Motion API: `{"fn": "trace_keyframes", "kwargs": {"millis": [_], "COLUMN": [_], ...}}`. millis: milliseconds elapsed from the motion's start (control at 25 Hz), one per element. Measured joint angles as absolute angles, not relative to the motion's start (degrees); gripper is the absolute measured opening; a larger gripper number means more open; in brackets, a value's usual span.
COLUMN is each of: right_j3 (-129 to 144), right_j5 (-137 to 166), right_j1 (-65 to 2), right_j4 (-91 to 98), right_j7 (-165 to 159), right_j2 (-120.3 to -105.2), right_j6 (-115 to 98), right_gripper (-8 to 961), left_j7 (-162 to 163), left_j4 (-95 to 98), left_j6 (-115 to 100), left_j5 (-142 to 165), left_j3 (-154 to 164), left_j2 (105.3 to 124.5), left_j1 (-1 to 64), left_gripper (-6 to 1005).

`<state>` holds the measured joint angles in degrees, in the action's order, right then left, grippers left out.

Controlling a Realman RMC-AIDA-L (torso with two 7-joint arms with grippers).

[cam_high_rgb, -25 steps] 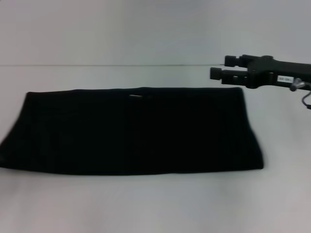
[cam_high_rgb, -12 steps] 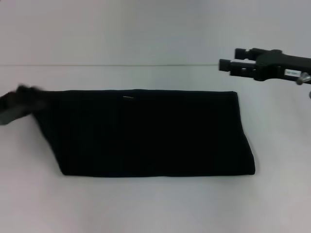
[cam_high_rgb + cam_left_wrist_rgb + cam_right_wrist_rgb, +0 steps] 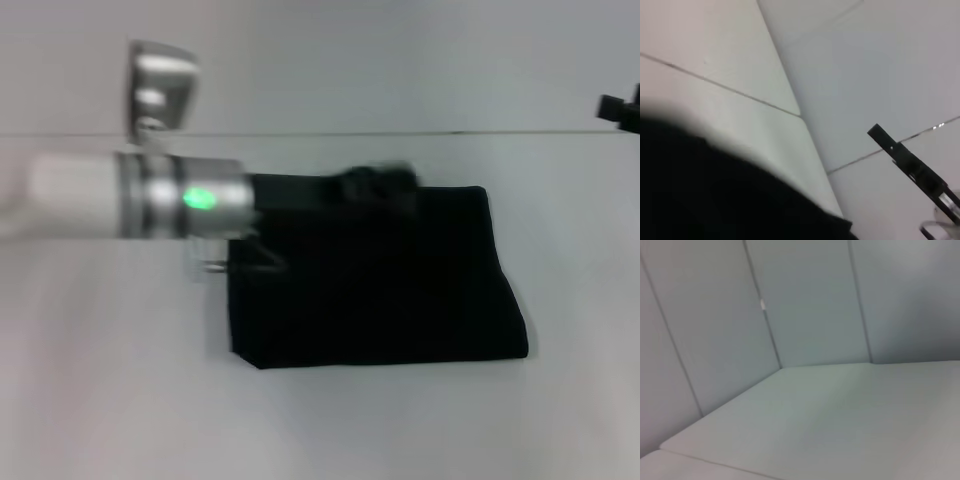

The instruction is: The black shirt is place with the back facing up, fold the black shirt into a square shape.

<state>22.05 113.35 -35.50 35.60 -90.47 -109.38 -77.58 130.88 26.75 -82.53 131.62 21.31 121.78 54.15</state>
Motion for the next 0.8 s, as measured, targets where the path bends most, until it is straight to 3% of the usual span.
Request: {"fn": "trace_keyframes", "kwargs": {"millis": [40, 200, 560, 680, 800], "right_j3": [22.0, 22.0, 23.4, 24.2, 25.5], "right_j5": [113.2, 113.3, 115.4, 117.4, 118.3], "right_j1": [-35.1, -33.9, -33.9, -34.5, -35.1], "right_j4": [35.6, 35.6, 35.3, 35.5, 35.5], "right_j7": [-90.4, -90.2, -92.4, -95.7, -100.3], "right_j2": [-108.97, -107.06, -105.99, -105.98, -105.94], "right_j6": [-77.6, -77.8, -78.0, -78.0, -78.1], "right_gripper": [839, 839, 838, 838, 838], "left_j7": [127.9, 114.4, 98.4, 97.8, 96.5], "left_j4": [21.8, 6.3, -7.2, -7.8, -7.0], "left_j6": [-74.5, -64.1, -63.1, -64.6, -68.5], "left_j5": [128.8, 119.3, 116.9, 117.2, 117.8], "left_j3": [21.1, 17.9, 10.6, 10.6, 10.9], "left_j2": [124.28, 124.42, 124.72, 124.74, 124.56], "left_j1": [55.9, 56.8, 55.2, 55.4, 55.2], "left_gripper": [39, 40, 42, 259, 374]}}
